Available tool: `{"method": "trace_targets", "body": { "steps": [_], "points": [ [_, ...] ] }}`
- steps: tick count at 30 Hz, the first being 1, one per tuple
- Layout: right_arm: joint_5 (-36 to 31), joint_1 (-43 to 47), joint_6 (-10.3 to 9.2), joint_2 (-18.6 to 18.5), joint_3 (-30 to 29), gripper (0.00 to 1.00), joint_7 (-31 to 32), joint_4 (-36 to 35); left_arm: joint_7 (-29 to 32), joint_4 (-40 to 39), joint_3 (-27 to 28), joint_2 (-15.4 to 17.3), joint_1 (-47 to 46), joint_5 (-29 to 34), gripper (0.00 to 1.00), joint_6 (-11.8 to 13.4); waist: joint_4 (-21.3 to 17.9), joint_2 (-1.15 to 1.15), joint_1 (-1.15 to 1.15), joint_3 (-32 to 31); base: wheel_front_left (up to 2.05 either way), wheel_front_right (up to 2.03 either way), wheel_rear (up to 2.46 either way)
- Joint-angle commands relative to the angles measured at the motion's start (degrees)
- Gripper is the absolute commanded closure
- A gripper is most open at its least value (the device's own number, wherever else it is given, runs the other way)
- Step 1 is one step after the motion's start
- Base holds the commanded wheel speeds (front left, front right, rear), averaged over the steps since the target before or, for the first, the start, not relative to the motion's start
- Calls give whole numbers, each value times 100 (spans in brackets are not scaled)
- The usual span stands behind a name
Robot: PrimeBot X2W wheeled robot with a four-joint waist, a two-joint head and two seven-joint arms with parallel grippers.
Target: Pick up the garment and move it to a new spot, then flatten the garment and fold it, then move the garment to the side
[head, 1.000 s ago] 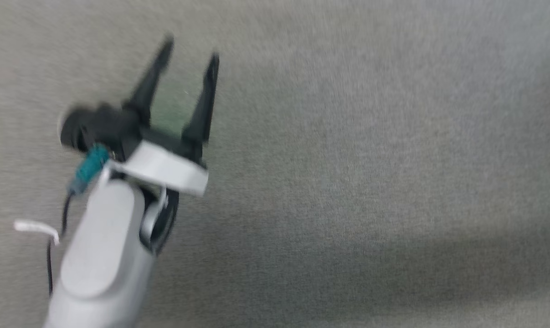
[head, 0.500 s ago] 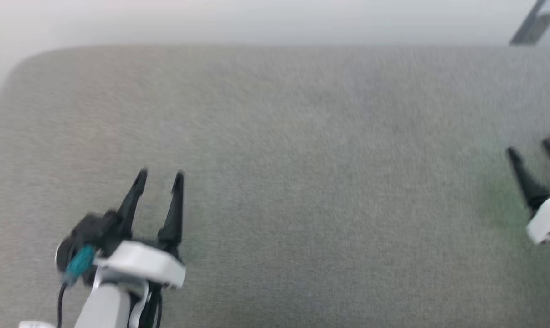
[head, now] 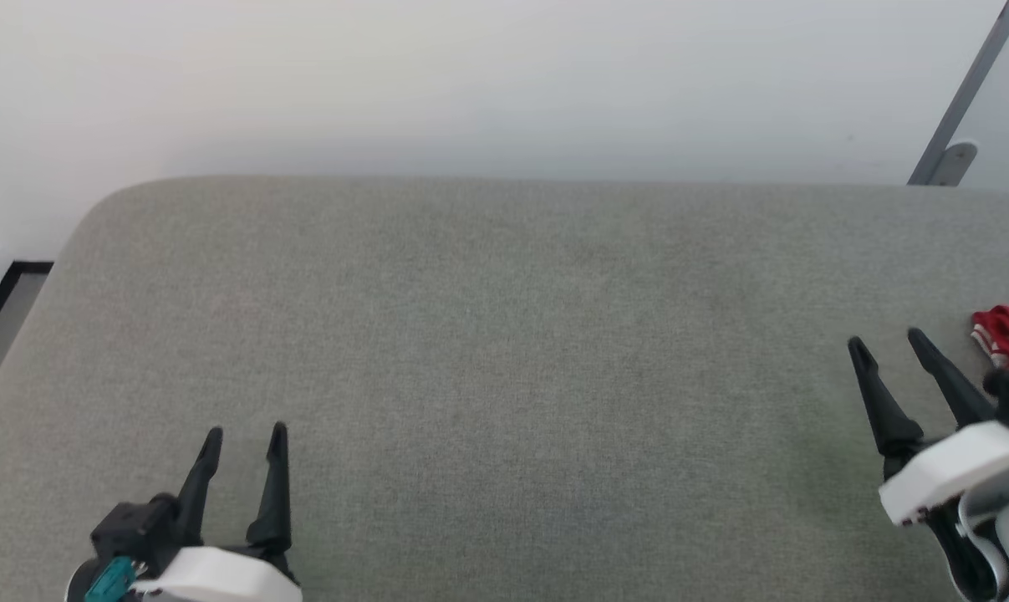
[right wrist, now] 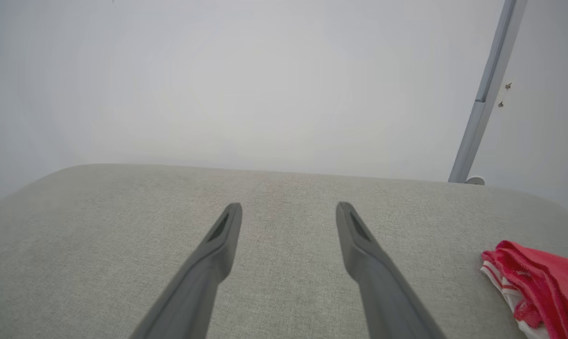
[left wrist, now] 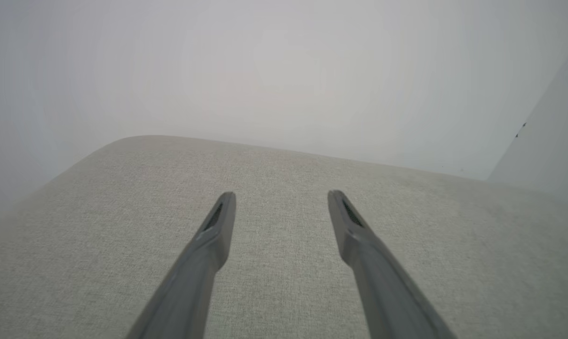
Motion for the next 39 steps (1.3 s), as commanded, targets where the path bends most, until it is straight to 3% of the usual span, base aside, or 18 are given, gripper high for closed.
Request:
{"method": "trace_targets", "body": {
  "steps": [1, 11, 19, 39],
  "points": [
    [-127, 217, -3, 81, -178, 0, -23, -119, -28, -43, 52, 31, 113, -37, 0, -9, -25, 0, 0, -112, 0, 0, 0],
    [-547, 1005, -2, 296, -909, 0, -24, -893, -28, -334, 79, 76, 569, -18, 0, -9, -91, 0, 0, -197, 0, 0, 0],
    [-640, 1374, -3, 406, -1296, 0, 71, -1295, -28, -728, 345, -102, 883, 98, 0, -9, -93, 0, 0, -176, 0, 0, 0],
    [-630, 1541, -2, 529, -1434, 0, 342, -1636, -28, -799, 487, -95, 861, 102, 0, -9, -118, 0, 0, -188, 0, 0, 0]
  ]
}}
